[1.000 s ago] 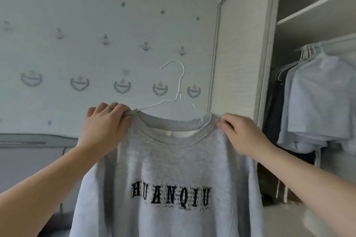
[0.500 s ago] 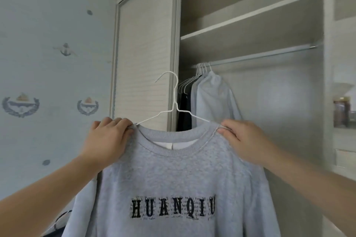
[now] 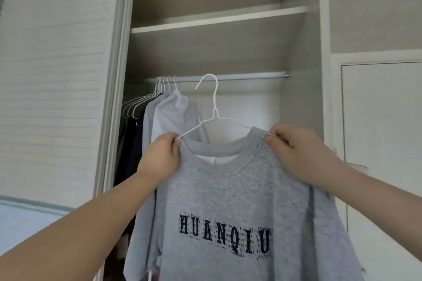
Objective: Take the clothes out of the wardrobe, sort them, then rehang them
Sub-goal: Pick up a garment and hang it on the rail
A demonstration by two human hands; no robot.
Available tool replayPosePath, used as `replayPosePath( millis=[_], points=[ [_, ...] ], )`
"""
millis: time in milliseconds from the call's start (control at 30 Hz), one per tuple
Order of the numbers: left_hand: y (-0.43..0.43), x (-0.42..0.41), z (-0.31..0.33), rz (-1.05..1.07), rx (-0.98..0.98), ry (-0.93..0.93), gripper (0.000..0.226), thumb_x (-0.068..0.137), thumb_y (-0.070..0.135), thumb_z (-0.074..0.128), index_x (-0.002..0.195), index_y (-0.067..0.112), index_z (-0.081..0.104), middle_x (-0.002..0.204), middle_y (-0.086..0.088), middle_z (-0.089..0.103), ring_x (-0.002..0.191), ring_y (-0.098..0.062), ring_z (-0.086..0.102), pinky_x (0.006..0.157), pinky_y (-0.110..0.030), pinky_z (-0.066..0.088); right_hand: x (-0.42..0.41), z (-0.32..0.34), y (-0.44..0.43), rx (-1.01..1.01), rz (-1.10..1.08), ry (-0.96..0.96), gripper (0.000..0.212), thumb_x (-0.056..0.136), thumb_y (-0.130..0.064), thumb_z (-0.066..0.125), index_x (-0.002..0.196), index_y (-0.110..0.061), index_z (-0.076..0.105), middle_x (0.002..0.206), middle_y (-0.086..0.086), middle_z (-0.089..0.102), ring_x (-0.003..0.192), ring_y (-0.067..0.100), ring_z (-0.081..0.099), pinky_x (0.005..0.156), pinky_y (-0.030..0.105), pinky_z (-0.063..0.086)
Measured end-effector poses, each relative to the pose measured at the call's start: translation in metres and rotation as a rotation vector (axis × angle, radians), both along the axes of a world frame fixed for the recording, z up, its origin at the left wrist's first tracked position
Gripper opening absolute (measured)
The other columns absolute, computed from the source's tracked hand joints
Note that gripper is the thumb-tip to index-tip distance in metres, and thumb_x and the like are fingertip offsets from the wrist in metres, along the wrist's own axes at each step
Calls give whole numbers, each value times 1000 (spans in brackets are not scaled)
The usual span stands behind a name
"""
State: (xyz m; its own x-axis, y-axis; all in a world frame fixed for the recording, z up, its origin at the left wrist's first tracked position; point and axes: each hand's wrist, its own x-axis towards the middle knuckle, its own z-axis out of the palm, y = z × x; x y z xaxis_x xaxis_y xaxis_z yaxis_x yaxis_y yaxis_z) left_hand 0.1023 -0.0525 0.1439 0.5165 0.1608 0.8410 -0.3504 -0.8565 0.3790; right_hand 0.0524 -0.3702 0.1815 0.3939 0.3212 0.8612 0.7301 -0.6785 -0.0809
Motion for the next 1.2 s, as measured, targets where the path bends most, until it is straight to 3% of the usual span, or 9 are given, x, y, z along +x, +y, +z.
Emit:
replayPosePath(
  millis=[233, 300, 367, 500, 633, 700, 767, 1033, 1200],
  points=[
    [-57, 111, 26, -310, -133, 79, 57, 104, 30, 47, 155, 9, 29, 157, -9, 36, 145, -26, 34, 120, -38, 25, 47, 33, 0, 75, -157, -34, 36, 96, -24, 56, 62, -18, 48, 56, -7, 46, 56, 2, 43, 52, 8, 34],
    [-72, 136, 29, -373, -191, 83, 61, 104, 38, 47, 156, 13, 27, 159, -4, 33, 144, -17, 33, 114, -23, 22, 62, 38, 4, 111, -182, -28, 36, 96, -22, 56, 61, -16, 47, 56, -6, 45, 55, 5, 42, 49, 8, 33],
    [-86, 160, 31, -444, -225, 92, 58, 104, 43, 46, 153, 16, 33, 153, 1, 40, 126, -4, 37, 94, -12, 22, 78, 44, 6, 139, -219, -18, 34, 96, -22, 55, 64, -11, 50, 56, -3, 46, 55, 9, 44, 48, 10, 33],
    [-109, 203, 33, -595, -244, 202, 65, 100, 59, 39, 156, 28, 27, 157, 9, 35, 139, -5, 30, 105, -23, 19, 109, 63, 10, 193, -303, -13, 37, 96, -21, 54, 65, 0, 47, 57, 7, 46, 58, 25, 43, 46, 23, 31],
    [-132, 241, 42, -740, -247, 210, 69, 95, 70, 35, 154, 35, 31, 155, 11, 38, 144, -16, 33, 108, -31, 22, 140, 84, 20, 243, -440, -6, 41, 94, -20, 54, 58, -10, 38, 55, 5, 41, 53, 22, 37, 38, 17, 26],
    [-144, 259, 49, -779, -256, 241, 75, 91, 76, 33, 153, 33, 32, 157, 9, 37, 144, -19, 35, 114, -37, 24, 158, 95, 25, 288, -502, 28, 38, 94, -22, 53, 60, -10, 44, 57, 5, 45, 58, 25, 44, 46, 30, 29],
    [-156, 278, 57, -835, -250, 274, 82, 87, 80, 33, 154, 32, 30, 159, 7, 35, 144, -19, 35, 119, -46, 26, 177, 104, 28, 305, -562, 37, 36, 95, -23, 53, 62, -10, 48, 61, 5, 48, 66, 28, 48, 55, 27, 29],
    [-197, 341, 81, -1002, -152, 313, 89, 90, 76, 36, 160, 26, 13, 166, 5, 17, 150, -22, 22, 119, -43, 20, 234, 128, 19, 339, -763, -22, 29, 94, -23, 52, 72, -6, 60, 74, 11, 59, 73, 29, 53, 63, 24, 33],
    [-219, 371, 102, -1094, -104, 270, 92, 87, 80, 37, 159, 26, 19, 164, 2, 24, 147, -24, 30, 119, -43, 27, 258, 148, 14, 342, -880, -46, 28, 94, -23, 50, 71, -9, 57, 74, 9, 56, 73, 30, 52, 64, 25, 34]
  ],
)
